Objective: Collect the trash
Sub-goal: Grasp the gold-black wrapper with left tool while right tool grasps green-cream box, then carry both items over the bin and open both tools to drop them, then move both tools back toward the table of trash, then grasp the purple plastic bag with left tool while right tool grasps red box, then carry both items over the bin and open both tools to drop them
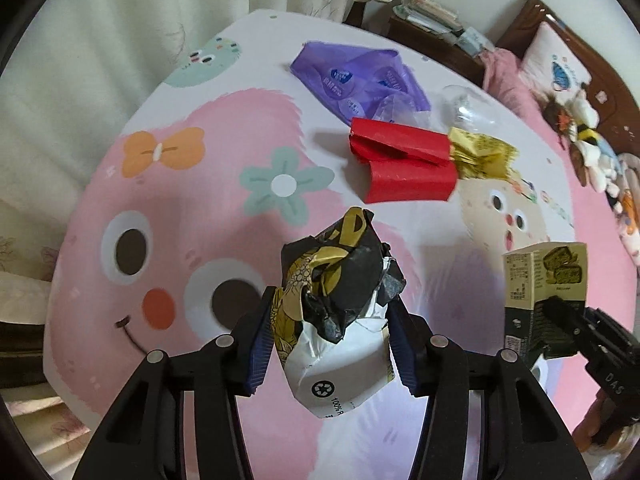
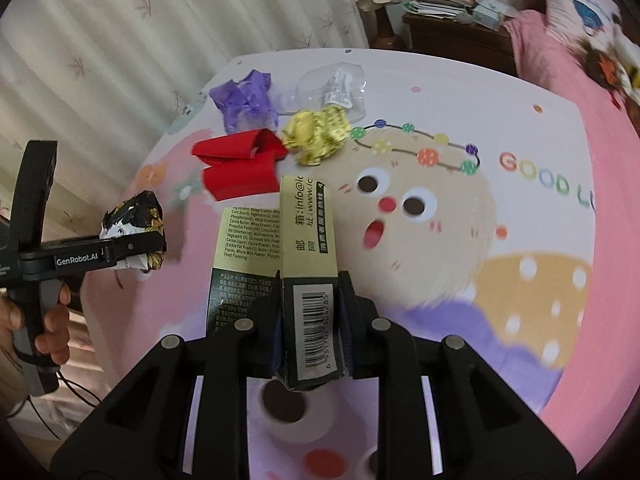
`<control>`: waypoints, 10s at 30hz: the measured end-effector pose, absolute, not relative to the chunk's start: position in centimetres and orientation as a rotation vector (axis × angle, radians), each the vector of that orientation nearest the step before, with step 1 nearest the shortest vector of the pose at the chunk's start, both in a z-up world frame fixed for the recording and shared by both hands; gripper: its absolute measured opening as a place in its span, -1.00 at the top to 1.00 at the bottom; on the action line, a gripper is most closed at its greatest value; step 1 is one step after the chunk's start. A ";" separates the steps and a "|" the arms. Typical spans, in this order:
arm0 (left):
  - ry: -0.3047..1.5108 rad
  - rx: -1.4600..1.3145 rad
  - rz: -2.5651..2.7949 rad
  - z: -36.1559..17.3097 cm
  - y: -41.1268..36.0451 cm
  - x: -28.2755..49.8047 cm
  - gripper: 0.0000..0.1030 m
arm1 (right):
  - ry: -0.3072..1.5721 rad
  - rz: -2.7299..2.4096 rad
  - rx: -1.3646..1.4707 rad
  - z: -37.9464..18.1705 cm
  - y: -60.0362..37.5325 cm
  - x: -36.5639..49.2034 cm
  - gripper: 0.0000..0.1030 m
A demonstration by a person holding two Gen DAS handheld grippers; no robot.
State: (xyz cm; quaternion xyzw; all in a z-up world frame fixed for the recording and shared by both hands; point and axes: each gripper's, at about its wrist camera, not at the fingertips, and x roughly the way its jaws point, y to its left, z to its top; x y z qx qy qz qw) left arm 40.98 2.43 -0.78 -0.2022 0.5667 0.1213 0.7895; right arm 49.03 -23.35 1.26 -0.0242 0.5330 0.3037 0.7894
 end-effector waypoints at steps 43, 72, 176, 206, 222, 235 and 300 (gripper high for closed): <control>1.311 -0.027 -0.280 -3.9 4.5 4.3 0.00 | 1.188 0.146 0.168 0.1 -12.8 3.2 0.62; 1.493 -0.003 -0.182 -35.8 0.2 4.9 -0.67 | 1.447 0.033 0.218 -36.3 -17.5 3.1 0.61; 1.048 0.353 -0.301 4.2 15.9 59.0 -0.73 | 1.233 -0.238 0.522 -4.9 -5.1 57.0 -0.44; 1.121 0.888 -0.781 -6.6 3.9 69.1 -0.72 | 1.222 -0.067 0.573 -6.6 -9.6 52.8 0.53; 1.116 0.765 -0.626 -7.7 3.9 63.6 0.60 | 1.218 -0.052 0.615 -6.5 -9.9 48.0 0.57; 1.198 0.459 -0.424 -7.0 2.0 52.6 0.81 | 1.186 0.027 0.609 -3.3 -13.3 38.6 0.58; 1.537 -0.083 -0.101 -41.0 1.2 3.6 -0.44 | 1.523 0.063 0.450 -41.4 -19.6 3.9 0.01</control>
